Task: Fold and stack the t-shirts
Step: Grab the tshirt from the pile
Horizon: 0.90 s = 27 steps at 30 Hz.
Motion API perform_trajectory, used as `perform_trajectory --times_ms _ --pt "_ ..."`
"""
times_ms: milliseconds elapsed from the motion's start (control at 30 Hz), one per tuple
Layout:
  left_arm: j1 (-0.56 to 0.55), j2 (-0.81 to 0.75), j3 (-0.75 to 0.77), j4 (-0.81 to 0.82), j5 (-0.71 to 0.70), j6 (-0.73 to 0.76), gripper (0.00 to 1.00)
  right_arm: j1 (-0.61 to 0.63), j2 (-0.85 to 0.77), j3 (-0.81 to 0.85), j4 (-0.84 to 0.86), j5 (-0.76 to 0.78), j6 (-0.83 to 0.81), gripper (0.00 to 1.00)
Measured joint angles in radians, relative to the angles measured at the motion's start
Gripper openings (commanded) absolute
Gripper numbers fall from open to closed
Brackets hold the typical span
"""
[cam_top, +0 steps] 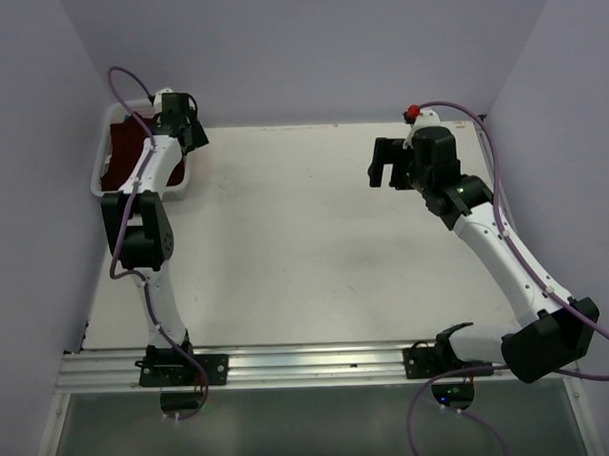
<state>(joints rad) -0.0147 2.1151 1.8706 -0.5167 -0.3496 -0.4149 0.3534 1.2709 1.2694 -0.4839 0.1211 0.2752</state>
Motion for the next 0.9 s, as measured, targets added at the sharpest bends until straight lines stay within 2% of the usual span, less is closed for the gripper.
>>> perform_trajectory --times_ms 167,300,733,833,900 --pt "0.012 -0.003 -0.017 0.019 -0.032 -0.013 0.87 0.000 -0.001 -0.002 0.000 0.000 0.000 0.99" --pt "0.043 -0.049 -0.136 0.078 -0.014 -0.022 0.86 0.000 -0.001 -0.002 0.000 -0.001 0.000 0.99" --pt "0.113 0.006 -0.082 0.087 0.000 -0.020 0.80 0.000 0.000 -0.002 0.002 -0.001 0.000 0.99" --pt "0.113 0.026 -0.074 0.091 0.010 -0.017 0.73 0.000 0.000 -0.002 0.002 -0.002 0.000 0.99" --pt "0.113 0.043 -0.068 0.092 0.018 -0.014 0.59 0.000 0.000 -0.002 0.003 -0.002 0.000 0.99"
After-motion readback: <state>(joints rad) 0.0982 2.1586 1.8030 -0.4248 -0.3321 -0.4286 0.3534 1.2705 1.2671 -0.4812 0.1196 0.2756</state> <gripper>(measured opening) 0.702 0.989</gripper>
